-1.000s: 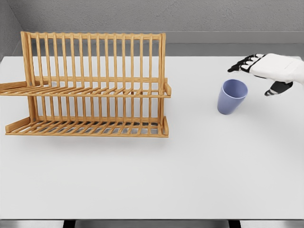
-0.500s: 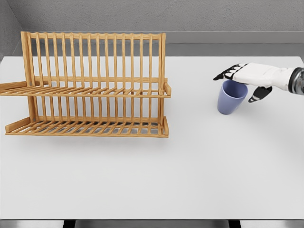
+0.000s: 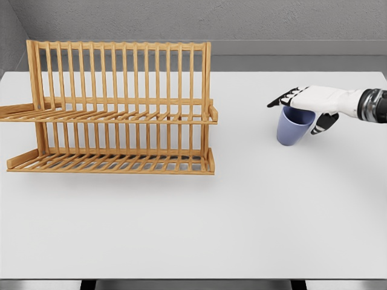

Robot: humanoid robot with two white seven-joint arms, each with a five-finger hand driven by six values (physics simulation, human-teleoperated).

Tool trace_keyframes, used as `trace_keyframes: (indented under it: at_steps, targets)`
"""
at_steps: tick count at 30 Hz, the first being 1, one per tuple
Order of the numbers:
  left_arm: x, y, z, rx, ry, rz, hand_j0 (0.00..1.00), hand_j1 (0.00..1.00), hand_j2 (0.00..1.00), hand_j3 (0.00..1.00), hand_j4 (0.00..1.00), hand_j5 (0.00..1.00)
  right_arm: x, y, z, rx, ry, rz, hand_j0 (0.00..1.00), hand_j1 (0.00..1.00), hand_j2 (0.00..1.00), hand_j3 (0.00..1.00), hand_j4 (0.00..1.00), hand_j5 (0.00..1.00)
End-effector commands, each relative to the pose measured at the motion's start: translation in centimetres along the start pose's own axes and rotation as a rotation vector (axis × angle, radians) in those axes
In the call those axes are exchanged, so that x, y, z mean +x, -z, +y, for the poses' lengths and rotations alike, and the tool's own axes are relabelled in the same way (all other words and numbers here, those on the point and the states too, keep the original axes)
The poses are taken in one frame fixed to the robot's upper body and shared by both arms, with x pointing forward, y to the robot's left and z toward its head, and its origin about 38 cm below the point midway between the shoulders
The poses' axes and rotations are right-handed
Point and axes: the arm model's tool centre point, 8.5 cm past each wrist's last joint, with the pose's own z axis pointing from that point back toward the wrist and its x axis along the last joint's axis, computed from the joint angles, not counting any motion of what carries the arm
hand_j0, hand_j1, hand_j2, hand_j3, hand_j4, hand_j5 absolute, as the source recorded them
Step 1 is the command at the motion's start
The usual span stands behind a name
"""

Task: Right arm put cup on second shelf

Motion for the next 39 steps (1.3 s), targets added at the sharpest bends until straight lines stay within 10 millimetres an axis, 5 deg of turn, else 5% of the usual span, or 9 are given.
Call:
trace_keyframes:
  at_steps: [1, 11, 39]
  targets:
    - [0.0, 0.0, 0.0, 0.0, 0.0, 0.0, 1.0, 1.0, 1.0, 1.0, 1.0, 1.0, 0.0, 0.1, 0.1, 0.002, 0.005, -0.001, 0.96, 0.96, 0.96, 0.96, 0.96, 0.96]
    - [0.0, 0.0, 0.0, 0.0, 0.0, 0.0, 1.0, 1.0, 1.0, 1.0, 1.0, 1.0, 0.1, 0.0, 0.0, 0.001, -0.005, -0.01, 0.64, 0.64, 0.64, 0.64, 0.64, 0.64]
    - [0.0, 0.0, 0.0, 0.0, 0.0, 0.0, 1.0, 1.0, 1.0, 1.0, 1.0, 1.0, 0.5, -1.7, -3.8, -0.072, -0.07, -0.007, 0.65, 0.65, 0.65, 0.65, 0.65, 0.65]
